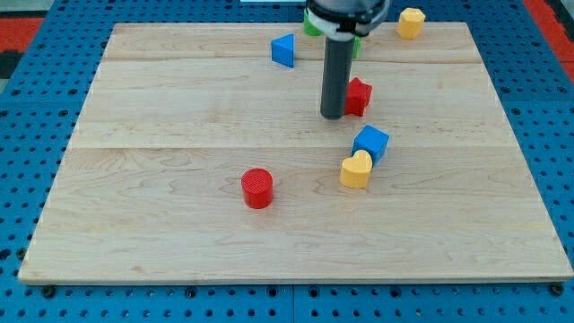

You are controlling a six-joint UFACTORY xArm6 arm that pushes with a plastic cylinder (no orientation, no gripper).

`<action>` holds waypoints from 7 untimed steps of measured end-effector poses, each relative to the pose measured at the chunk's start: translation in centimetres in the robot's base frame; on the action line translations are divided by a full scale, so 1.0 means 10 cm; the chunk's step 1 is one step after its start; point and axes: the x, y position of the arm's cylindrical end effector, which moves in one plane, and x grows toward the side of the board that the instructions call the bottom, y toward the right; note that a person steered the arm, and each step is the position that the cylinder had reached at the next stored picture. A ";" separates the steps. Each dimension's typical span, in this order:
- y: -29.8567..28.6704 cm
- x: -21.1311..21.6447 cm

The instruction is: Move the red star towards the green star

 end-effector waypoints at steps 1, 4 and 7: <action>0.25 0.04; 0.17 -0.31; 0.56 -0.72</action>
